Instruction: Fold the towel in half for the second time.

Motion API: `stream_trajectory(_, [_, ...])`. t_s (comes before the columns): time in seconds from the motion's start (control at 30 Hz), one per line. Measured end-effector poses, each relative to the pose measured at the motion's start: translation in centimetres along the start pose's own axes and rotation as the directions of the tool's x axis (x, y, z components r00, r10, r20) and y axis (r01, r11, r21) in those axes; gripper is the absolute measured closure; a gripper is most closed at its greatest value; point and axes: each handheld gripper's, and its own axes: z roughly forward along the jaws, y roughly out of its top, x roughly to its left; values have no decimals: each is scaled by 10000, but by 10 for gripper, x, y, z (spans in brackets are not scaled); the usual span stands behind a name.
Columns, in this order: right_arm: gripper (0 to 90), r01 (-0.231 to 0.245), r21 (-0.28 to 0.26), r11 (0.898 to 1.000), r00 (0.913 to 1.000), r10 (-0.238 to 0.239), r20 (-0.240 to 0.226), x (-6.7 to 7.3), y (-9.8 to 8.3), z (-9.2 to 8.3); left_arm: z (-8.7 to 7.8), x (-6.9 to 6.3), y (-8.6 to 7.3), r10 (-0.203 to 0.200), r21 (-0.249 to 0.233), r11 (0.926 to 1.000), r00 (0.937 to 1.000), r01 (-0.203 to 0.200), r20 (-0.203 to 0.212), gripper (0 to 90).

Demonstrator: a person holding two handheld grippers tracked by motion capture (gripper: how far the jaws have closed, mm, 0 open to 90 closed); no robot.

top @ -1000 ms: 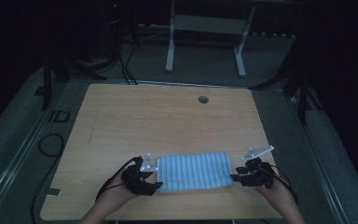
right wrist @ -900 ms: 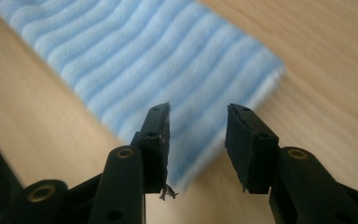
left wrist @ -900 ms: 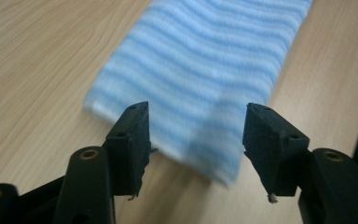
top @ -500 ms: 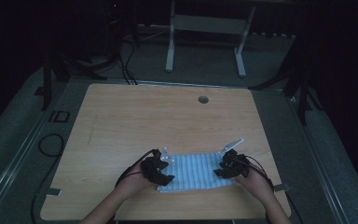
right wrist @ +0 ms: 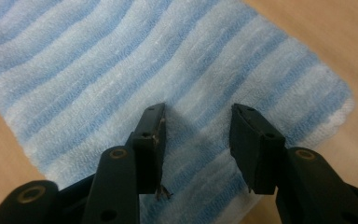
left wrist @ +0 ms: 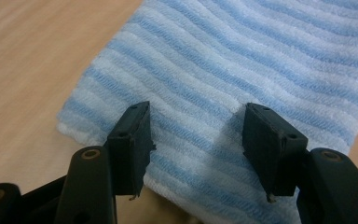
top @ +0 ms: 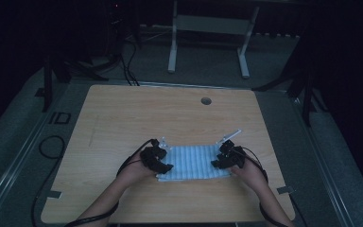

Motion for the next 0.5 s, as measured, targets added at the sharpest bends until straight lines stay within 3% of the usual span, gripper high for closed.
stream_trajectory(0.07, [553,19,-21,10000,10000,-19,19,-2,4,2,0,3,1,-54,3,10000,10000,54,5,422])
stream_trajectory(0.13, [551,-48,-18,10000,10000,48,61,-4,11,5,1,14,4,-112,72,9999,9997,114,-216,416])
stream_trajectory(0.4, [544,-316,-221,9993,9994,319,162,-9,32,17,1,41,6,-473,111,9988,9985,476,-271,408])
stream_trajectory(0.5, [541,-421,-274,9987,9991,423,93,-10,38,20,1,48,4,-409,52,9991,9984,411,-391,404])
